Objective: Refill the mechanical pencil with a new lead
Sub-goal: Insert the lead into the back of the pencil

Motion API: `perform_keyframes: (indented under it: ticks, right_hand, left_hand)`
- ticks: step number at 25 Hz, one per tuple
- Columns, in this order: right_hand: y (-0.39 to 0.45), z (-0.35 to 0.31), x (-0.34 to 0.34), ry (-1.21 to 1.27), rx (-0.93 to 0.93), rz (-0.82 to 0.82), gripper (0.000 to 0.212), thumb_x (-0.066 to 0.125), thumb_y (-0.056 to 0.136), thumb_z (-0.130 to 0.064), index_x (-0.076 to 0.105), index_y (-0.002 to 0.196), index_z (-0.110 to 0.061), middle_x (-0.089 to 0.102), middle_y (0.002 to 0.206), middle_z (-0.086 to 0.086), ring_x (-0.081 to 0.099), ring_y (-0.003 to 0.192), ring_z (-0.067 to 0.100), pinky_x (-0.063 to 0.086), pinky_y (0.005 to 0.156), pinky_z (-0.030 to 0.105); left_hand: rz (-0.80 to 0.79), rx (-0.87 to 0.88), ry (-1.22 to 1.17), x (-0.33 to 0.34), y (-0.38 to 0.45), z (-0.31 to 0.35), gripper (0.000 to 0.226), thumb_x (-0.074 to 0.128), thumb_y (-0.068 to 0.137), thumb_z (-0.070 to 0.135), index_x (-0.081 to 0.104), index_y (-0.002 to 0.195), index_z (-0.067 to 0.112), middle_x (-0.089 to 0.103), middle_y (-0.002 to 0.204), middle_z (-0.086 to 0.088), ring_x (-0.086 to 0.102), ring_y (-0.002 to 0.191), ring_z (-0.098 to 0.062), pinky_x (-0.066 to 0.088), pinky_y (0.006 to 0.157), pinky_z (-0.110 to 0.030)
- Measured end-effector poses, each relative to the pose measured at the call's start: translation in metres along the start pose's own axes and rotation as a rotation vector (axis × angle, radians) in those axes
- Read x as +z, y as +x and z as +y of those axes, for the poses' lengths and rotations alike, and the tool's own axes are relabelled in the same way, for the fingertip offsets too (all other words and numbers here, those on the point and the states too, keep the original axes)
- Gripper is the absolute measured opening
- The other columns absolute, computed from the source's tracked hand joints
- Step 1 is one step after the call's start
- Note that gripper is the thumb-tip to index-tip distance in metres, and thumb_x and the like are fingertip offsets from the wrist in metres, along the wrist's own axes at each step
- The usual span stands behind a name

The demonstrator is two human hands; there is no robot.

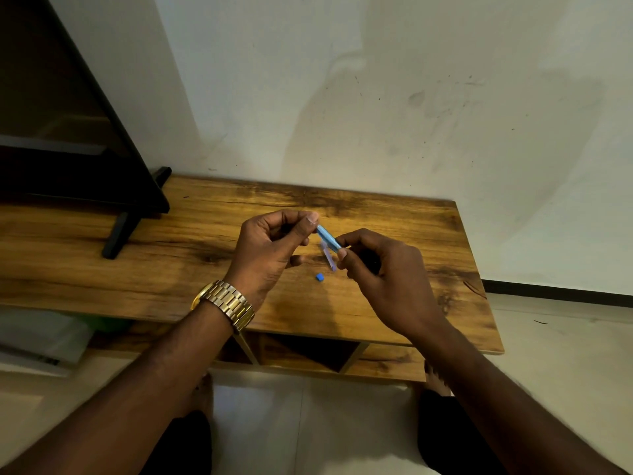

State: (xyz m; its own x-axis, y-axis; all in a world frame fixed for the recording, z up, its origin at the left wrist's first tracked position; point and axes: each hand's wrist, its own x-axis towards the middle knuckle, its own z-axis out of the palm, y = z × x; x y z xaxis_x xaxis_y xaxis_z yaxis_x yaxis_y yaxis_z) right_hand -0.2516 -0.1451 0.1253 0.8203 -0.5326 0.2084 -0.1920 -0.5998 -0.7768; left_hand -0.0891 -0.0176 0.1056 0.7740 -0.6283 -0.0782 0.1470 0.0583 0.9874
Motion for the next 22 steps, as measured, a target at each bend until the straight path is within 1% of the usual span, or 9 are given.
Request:
perform_keyframes:
  ticks: [4, 6, 9, 12, 13, 15, 17, 20, 22]
  right_hand:
    - [0.002, 0.002, 0.000, 0.118, 0.066, -0.003, 0.020, 0.067, 0.107, -0.024, 0.077, 0.123, -0.019, 0.077, 0.082, -0.014, 0.075, 0.078, -0.001, 0.055, 0.068, 0.012]
    - [0.002, 0.002, 0.000, 0.128, 0.075, -0.019, 0.020, 0.066, 0.107, -0.023, 0.076, 0.123, -0.018, 0.077, 0.083, -0.012, 0.075, 0.078, 0.001, 0.056, 0.068, 0.014]
    - [0.002, 0.002, 0.001, 0.162, 0.113, -0.038, 0.019, 0.065, 0.108, -0.021, 0.076, 0.122, -0.017, 0.079, 0.086, -0.005, 0.074, 0.075, 0.004, 0.055, 0.066, 0.016]
    - [0.000, 0.003, 0.002, 0.217, 0.167, -0.037, 0.016, 0.064, 0.108, -0.019, 0.076, 0.119, -0.016, 0.081, 0.091, -0.002, 0.072, 0.072, 0.003, 0.055, 0.064, 0.017]
    - [0.000, 0.003, 0.002, 0.241, 0.188, -0.031, 0.016, 0.064, 0.108, -0.019, 0.076, 0.118, -0.016, 0.081, 0.091, -0.001, 0.071, 0.071, 0.002, 0.055, 0.064, 0.018]
    - [0.001, 0.003, 0.003, 0.264, 0.221, -0.025, 0.016, 0.063, 0.109, -0.019, 0.076, 0.117, -0.016, 0.081, 0.092, 0.000, 0.070, 0.069, 0.000, 0.054, 0.063, 0.018]
    - [0.004, 0.002, 0.002, 0.261, 0.230, -0.022, 0.016, 0.063, 0.109, -0.019, 0.076, 0.118, -0.017, 0.081, 0.092, -0.001, 0.070, 0.069, -0.001, 0.054, 0.063, 0.018]
    - [0.008, 0.001, -0.003, 0.281, 0.230, 0.036, 0.014, 0.065, 0.108, -0.021, 0.077, 0.115, -0.020, 0.081, 0.089, -0.001, 0.074, 0.074, 0.007, 0.061, 0.069, 0.031]
    - [0.009, 0.004, -0.010, 0.321, 0.239, 0.088, 0.013, 0.064, 0.108, -0.021, 0.077, 0.110, -0.023, 0.080, 0.087, -0.005, 0.075, 0.076, 0.006, 0.063, 0.071, 0.033]
  left_hand:
    - [-0.063, -0.094, -0.055, -0.002, 0.002, -0.003, 0.035, 0.089, 0.070, 0.052, 0.086, 0.097, 0.031, 0.081, 0.092, 0.009, 0.071, 0.076, 0.001, 0.058, 0.062, -0.022]
    - [-0.047, -0.070, -0.006, -0.003, 0.001, -0.002, 0.035, 0.089, 0.070, 0.054, 0.087, 0.097, 0.032, 0.082, 0.092, 0.010, 0.072, 0.077, 0.001, 0.057, 0.060, -0.020]
    - [0.053, 0.197, 0.288, -0.003, 0.002, -0.003, 0.018, 0.086, 0.085, 0.048, 0.087, 0.095, 0.032, 0.083, 0.090, 0.014, 0.076, 0.081, -0.001, 0.058, 0.058, -0.022]
    - [0.089, 0.387, 0.495, -0.004, 0.000, -0.002, 0.018, 0.081, 0.092, 0.044, 0.086, 0.101, 0.029, 0.084, 0.094, 0.016, 0.078, 0.084, -0.008, 0.062, 0.072, -0.030]
    - [0.070, 0.421, 0.537, -0.004, -0.001, 0.000, 0.020, 0.078, 0.094, 0.044, 0.086, 0.105, 0.029, 0.083, 0.095, 0.016, 0.077, 0.085, -0.008, 0.061, 0.073, -0.027]
    - [0.023, 0.516, 0.677, -0.005, -0.004, 0.005, 0.022, 0.074, 0.098, 0.042, 0.084, 0.113, 0.030, 0.080, 0.094, 0.018, 0.075, 0.083, -0.007, 0.053, 0.063, -0.016]
    - [-0.009, 0.589, 0.746, -0.009, -0.001, 0.010, 0.021, 0.070, 0.102, 0.039, 0.085, 0.113, 0.028, 0.081, 0.096, 0.017, 0.074, 0.078, -0.007, 0.050, 0.060, -0.012]
    - [0.125, 0.483, 0.723, -0.022, 0.014, 0.014, 0.023, 0.067, 0.103, 0.042, 0.086, 0.098, 0.029, 0.081, 0.101, 0.021, 0.076, 0.072, -0.001, 0.053, 0.063, -0.013]
    - [0.202, 0.376, 0.900, -0.032, 0.031, 0.004, 0.017, 0.074, 0.098, 0.036, 0.084, 0.110, 0.029, 0.079, 0.097, 0.019, 0.072, 0.070, 0.003, 0.056, 0.067, -0.020]
